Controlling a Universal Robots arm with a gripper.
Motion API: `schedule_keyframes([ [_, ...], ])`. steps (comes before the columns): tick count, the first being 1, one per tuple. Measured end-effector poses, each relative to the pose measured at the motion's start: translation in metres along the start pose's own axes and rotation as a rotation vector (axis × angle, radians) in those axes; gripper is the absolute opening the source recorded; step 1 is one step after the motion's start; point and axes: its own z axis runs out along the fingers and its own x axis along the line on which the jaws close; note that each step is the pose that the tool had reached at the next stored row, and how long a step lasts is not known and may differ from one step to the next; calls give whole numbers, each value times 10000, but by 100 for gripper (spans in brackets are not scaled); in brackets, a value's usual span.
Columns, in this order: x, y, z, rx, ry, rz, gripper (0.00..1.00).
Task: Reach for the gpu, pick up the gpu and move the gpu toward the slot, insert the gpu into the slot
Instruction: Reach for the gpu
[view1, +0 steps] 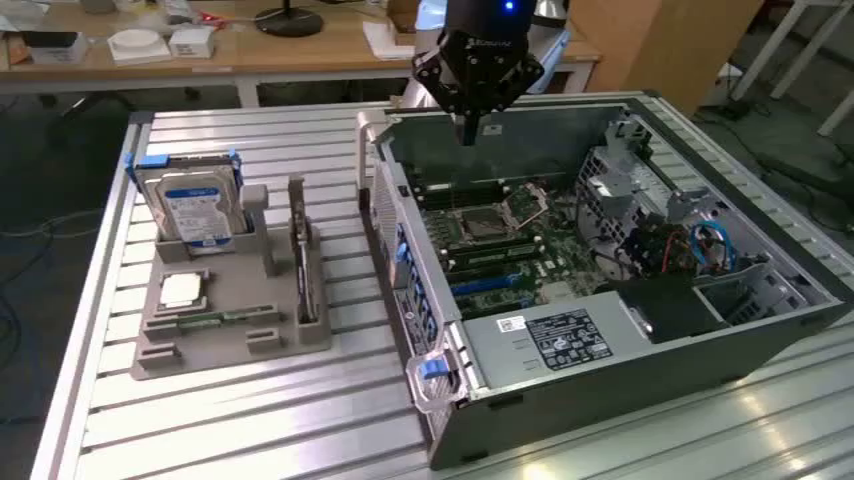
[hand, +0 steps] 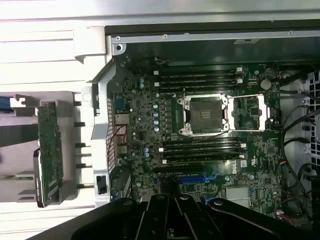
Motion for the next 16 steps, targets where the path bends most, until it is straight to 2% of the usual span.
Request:
schedule_keyframes([
  [5, 32, -3, -2, 1, 0, 0, 10],
  [16, 257, -19, -7, 0, 0, 1, 10],
])
